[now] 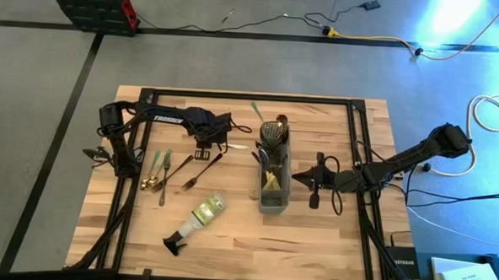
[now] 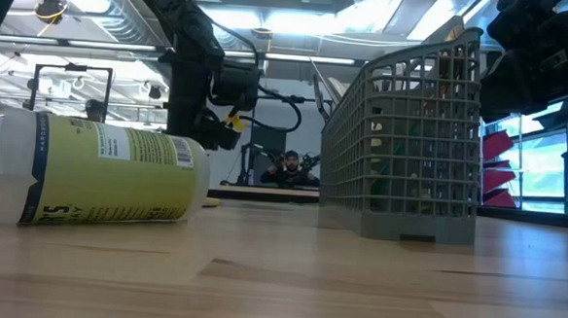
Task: Sort silverware
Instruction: Put the table knife into the silverware basket
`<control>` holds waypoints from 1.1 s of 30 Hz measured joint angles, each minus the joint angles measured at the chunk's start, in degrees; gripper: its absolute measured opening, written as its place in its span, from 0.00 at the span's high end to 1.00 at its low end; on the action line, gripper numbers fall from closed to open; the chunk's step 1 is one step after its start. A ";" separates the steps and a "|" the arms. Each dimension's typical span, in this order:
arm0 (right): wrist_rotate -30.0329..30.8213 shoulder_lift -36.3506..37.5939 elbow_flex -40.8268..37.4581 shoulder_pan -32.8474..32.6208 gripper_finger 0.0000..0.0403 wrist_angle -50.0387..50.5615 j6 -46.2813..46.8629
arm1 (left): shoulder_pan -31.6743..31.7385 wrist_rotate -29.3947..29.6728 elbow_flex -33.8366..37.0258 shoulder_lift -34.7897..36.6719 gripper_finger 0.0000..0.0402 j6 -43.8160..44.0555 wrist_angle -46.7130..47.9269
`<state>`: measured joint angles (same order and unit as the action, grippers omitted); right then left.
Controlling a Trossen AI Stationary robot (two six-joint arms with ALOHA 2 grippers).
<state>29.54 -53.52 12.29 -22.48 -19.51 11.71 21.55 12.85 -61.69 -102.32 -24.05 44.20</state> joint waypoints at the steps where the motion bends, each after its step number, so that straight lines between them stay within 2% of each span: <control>1: 0.00 0.00 0.00 0.00 1.00 -0.02 0.01 | -0.17 0.26 0.00 0.00 0.87 0.11 0.42; 14: 0.00 0.00 0.00 0.01 1.00 -0.02 0.00 | -0.89 1.61 0.00 -0.02 0.87 0.94 3.63; 33: 0.00 0.00 0.02 0.00 1.00 -0.04 0.02 | -0.95 2.26 2.60 -1.66 0.86 1.28 0.27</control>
<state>29.54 -53.52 12.32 -22.48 -19.55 11.73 20.60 15.11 -59.09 -103.98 -22.78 44.47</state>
